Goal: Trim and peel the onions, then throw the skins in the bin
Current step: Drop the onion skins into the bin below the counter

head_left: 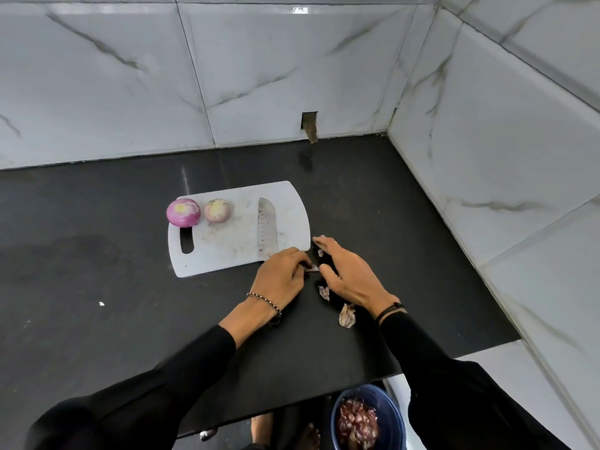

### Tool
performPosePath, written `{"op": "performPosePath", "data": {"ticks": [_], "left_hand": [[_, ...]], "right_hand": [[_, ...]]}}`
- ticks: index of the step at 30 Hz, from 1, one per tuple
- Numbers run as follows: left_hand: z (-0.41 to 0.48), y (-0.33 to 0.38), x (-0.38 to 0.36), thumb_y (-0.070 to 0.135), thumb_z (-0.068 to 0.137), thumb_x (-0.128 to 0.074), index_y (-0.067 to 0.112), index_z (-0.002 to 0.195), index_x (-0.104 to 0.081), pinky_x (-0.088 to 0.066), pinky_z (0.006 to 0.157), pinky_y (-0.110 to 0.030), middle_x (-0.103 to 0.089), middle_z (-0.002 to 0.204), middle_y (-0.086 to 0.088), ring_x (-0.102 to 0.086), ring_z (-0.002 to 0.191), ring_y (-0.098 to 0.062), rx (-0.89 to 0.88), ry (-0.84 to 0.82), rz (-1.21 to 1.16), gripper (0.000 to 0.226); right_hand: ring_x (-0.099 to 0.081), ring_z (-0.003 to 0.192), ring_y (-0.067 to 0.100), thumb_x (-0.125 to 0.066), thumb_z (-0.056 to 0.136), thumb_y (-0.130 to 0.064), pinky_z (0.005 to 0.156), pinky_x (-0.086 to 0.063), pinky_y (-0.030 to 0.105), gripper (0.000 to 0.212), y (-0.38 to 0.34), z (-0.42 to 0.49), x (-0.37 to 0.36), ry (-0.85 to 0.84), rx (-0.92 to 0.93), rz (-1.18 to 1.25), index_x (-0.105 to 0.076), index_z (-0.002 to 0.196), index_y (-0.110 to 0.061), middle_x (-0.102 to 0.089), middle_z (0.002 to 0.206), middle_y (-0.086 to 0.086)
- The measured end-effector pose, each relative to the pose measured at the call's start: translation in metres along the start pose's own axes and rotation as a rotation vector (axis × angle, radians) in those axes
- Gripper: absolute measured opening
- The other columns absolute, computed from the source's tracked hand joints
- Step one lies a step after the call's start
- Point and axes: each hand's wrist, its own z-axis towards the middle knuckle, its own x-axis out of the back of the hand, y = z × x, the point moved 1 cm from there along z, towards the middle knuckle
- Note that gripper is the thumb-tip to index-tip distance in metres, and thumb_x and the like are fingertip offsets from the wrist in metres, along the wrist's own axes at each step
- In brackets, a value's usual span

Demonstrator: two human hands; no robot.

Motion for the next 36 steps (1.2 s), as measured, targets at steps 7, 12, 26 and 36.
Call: {"op": "performPosePath", "data": {"ticks": [7,12,26,36], "left_hand": [[-0.006,-0.001,-0.004,0.013,0.093,-0.045,0.015,0.128,-0.057,-0.009,0.121,-0.024,-0.057,0.137,0.000,-0.047,0.131,-0.018,-0.071,-0.080,0.180,0.036],[-0.019,0.018,-0.011,0.018,0.099,-0.037,0.016,0.152,-0.026,-0.004,0.118,-0.024,-0.025,0.160,-0.002,-0.011,0.150,-0.017,-0.086,-0.222,0.268,0.054],[-0.015,0.026,-0.015,0.022,0.100,-0.034,-0.001,0.150,-0.015,0.005,0.118,-0.024,-0.025,0.159,-0.015,-0.014,0.150,-0.021,-0.050,-0.165,0.232,0.058],[-0.019,0.016,0.003,0.019,0.094,-0.040,0.018,0.129,-0.037,-0.046,0.099,-0.046,-0.052,0.135,-0.004,-0.029,0.143,-0.028,0.031,-0.165,0.179,0.035]], "right_hand": [[-0.066,0.099,0.005,-0.045,0.090,-0.031,0.089,-0.054,0.033,0.041,0.005,-0.006,0.006,0.197,-0.021,0.076,-0.057,0.129,-0.023,-0.072,0.122,-0.011],[-0.035,0.150,0.019,-0.037,0.090,-0.038,0.118,-0.036,0.044,0.066,0.015,-0.016,0.003,-0.045,-0.049,-0.042,-0.032,0.154,-0.027,-0.042,0.159,-0.005],[-0.030,0.152,0.024,-0.037,0.091,-0.040,0.119,-0.035,0.047,0.065,0.006,-0.008,0.001,-0.109,-0.032,-0.027,-0.029,0.155,-0.027,-0.038,0.162,-0.003],[-0.050,0.138,0.017,-0.043,0.092,-0.039,0.111,-0.043,0.041,0.056,0.027,-0.044,0.014,0.122,-0.135,0.074,-0.038,0.148,-0.027,-0.052,0.152,-0.006]]}}
